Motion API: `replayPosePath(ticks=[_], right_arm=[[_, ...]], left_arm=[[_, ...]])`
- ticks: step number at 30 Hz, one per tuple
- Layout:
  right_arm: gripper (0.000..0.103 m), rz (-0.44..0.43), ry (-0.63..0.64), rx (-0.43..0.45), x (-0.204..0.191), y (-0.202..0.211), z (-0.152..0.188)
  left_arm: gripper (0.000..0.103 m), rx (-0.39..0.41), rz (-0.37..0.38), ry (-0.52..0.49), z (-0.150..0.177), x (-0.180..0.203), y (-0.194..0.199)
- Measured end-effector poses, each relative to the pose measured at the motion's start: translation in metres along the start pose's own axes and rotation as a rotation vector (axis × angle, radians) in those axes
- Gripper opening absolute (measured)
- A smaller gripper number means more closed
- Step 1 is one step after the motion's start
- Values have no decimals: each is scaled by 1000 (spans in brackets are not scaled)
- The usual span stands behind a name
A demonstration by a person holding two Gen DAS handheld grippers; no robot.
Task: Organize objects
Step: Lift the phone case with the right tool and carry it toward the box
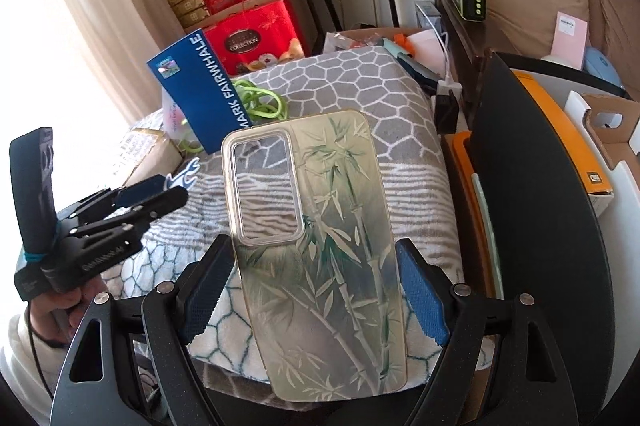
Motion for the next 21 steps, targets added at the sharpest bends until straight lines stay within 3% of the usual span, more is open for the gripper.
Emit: replayPosePath(ticks=[10,21], right_arm=[[83,6,93,49,-18,3,13],[82,-52,68,118,-7,18,19]], left_arm=[[44,41,-28,27,6,-15,23],[44,27,-40,51,15,-3,25]])
Point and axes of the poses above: each gripper's, at about its wrist camera, not at the fingertips, and y roughly against the way its jaws point, x to its right, z to its underside, the point moved 9 cm from there along -y, roughly the way its jaws point, and after that the axes turned 14 degrees about -x, right-handed, at the moved point
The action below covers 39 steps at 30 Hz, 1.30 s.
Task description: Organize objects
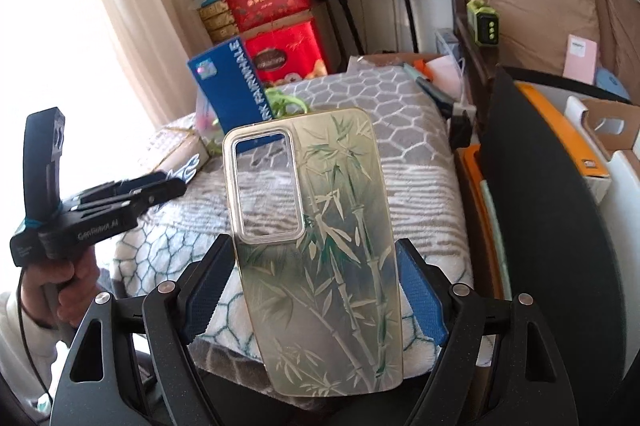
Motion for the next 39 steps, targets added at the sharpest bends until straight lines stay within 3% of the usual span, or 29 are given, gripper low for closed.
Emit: replayPosePath(ticks=[19,22,25,29,31,33,36,39], right_arm=[[80,48,15,117,18,55,10],[39,51,14,160,24,70,7],[47,20,-27,157,35,75,4],[49,64,-54,-7,45,34,19],[49,44,-85,-48,50,25,25],[49,30,-86,-40,52,29,24],[59,44,-81,-5,57,38,20],[60,44,-83,-39,61,28,25]], left_arm=[[44,97,-53,6,0,24,45],[44,102,-54,6,-1,30,46],[44,106,-57,-16,-1,41,45],[44,85,-38,-25,2,55,37],[44,85,-25,-20,3,60,39],[44,111,-26,-34,3,62,46],[44,129,-40,-34,0,53,52],[44,125,-19,6,-1,36,51]])
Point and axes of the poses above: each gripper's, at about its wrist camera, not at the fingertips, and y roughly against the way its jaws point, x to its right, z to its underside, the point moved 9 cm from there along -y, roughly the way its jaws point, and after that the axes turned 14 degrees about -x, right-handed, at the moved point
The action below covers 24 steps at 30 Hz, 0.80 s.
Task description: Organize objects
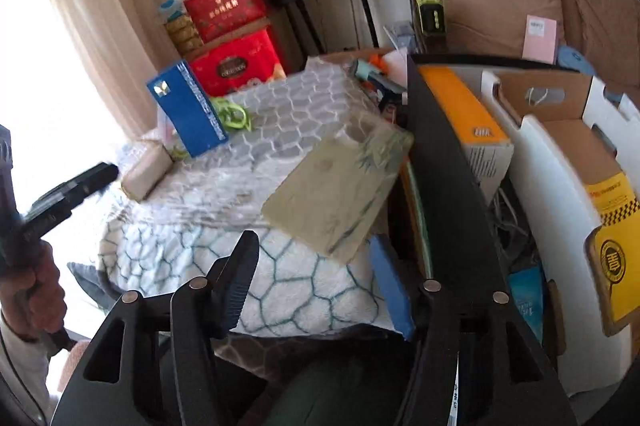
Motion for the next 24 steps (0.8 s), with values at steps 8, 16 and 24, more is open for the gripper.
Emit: replayPosePath(ticks=[8,16,24], right_arm=[[72,65,56,-88,-12,-41,22],[65,-52,-66,-30,12,-24,29],[64,-15,-82,-44,10,-15,50]], left_arm=[[44,-26,39,75,9,-34,-13],[44,-39,73,102,12,-53,-21],[44,-59,88,136,18,-66,-34]])
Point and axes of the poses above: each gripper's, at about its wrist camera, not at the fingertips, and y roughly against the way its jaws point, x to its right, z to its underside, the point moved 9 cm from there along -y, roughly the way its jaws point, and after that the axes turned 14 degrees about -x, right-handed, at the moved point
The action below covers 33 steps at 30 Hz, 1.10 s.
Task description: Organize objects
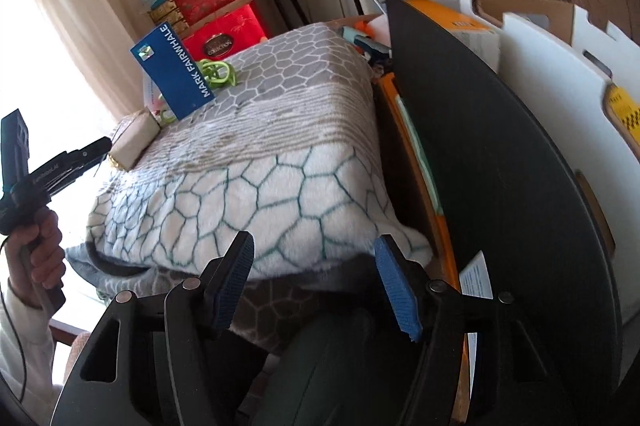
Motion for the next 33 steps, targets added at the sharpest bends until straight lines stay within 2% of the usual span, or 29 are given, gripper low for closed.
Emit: replayPosePath(ticks=[10,21,25,29,33], right_arm=[[65,50,4,27,-9,10,14],[65,52,-48,38,-7,5,23],[62,59,-112,85,-20,15,4],[62,93,-27,145,-67,14,-25],[62,120,27,139,-101,-13,-60]], left_arm=[[44,-2,7,-10,1,6,-1],[44,0,-2,-24,-2,12,-2],[44,-6,-8,-19,-3,11,-6],[44,-23,-31,-32,-4,12,-11],[44,-20,-62,-48,-10,12,-8]])
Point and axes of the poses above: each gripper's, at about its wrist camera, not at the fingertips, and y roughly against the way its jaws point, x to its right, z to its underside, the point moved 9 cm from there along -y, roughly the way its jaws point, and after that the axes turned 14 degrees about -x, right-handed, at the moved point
